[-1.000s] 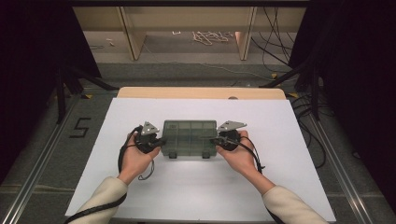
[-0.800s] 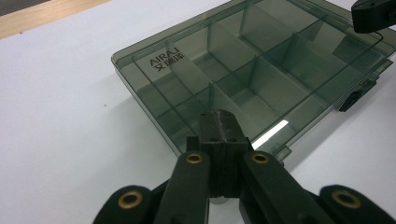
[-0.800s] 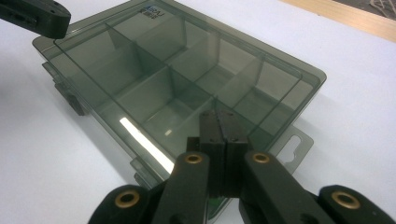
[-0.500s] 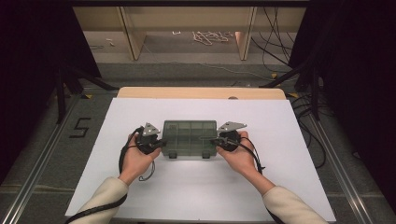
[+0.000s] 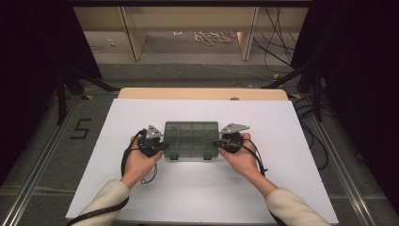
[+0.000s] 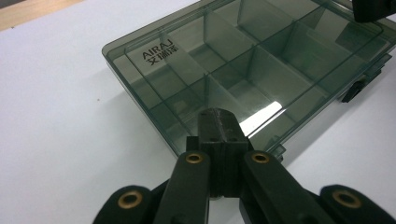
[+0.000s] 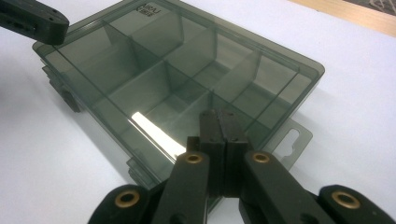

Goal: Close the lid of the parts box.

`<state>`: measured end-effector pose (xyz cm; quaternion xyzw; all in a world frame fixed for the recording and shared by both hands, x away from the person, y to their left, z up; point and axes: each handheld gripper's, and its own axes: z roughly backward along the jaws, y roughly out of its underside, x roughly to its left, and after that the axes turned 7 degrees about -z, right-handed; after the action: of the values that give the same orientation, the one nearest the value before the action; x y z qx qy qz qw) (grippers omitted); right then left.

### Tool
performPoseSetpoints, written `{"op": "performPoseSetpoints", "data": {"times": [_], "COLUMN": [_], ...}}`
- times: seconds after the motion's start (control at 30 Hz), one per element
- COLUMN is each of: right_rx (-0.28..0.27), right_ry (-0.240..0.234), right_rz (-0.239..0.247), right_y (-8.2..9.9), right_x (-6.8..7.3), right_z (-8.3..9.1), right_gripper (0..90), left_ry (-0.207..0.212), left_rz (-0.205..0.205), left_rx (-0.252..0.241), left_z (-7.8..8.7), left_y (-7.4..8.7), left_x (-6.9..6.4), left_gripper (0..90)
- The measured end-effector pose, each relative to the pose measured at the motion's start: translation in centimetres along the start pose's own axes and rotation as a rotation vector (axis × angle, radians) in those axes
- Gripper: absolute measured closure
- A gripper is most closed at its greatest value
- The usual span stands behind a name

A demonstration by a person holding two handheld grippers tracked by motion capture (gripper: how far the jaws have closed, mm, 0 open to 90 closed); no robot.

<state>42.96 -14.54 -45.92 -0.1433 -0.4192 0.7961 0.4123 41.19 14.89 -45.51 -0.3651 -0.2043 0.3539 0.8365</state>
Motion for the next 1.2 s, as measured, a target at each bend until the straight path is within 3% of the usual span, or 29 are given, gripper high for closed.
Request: {"op": "performPoseSetpoints", "data": {"times": [0.33,0.4,0.43,0.53,0.63,0.67,0.83,0.87,0.97,1.1,1.13,1.2], "right_rx": [0.000,-0.006,-0.014,-0.003,-0.007,-0.004,-0.018,-0.011,-0.021,-0.025,-0.026,-0.022], "right_ry": [-0.028,-0.029,-0.023,-0.026,-0.032,-0.030,-0.028,-0.031,-0.030,-0.032,-0.033,-0.042], "right_rz": [-0.005,-0.009,-0.009,0.000,-0.003,0.002,0.025,0.008,0.015,0.014,0.015,0.009], "right_y": [0.02,0.08,0.17,0.13,0.28,0.27,0.34,0.36,0.35,0.45,0.49,0.52], "right_x": [-0.08,-0.10,-0.08,-0.04,-0.05,-0.04,-0.04,0.02,-0.13,-0.22,-0.26,-0.26], "right_z": [-0.02,-0.04,-0.06,0.02,0.09,0.11,0.12,0.22,0.32,0.46,0.51,0.67], "right_gripper": [86.8,86.4,86.0,85.3,85.0,84.9,83.4,82.7,78.3,72.9,71.0,67.1], "left_ry": [-0.002,0.006,0.013,0.009,0.000,-0.003,-0.001,0.000,0.000,0.028,0.002,0.009], "left_rz": [-0.011,-0.031,-0.016,-0.039,-0.038,-0.018,-0.039,-0.037,-0.002,-0.015,-0.005,-0.006], "left_rx": [0.002,0.005,-0.002,0.007,0.008,-0.009,0.008,0.010,-0.010,-0.022,-0.034,-0.046], "left_z": [-0.08,-0.05,-0.13,-0.11,-0.04,-0.16,-0.03,-0.02,-0.12,0.13,0.20,0.56], "left_y": [-0.02,-0.07,-0.10,-0.15,-0.10,-0.08,-0.11,-0.11,-0.05,-0.04,-0.01,-0.05], "left_x": [-0.15,-0.29,-0.44,-0.42,-0.45,-0.59,-0.45,-0.40,-0.51,-0.17,-0.20,-0.09], "left_gripper": [88.3,88.1,88.1,87.8,87.8,87.8,86.2,85.5,83.1,78.2,77.3,74.6]}}
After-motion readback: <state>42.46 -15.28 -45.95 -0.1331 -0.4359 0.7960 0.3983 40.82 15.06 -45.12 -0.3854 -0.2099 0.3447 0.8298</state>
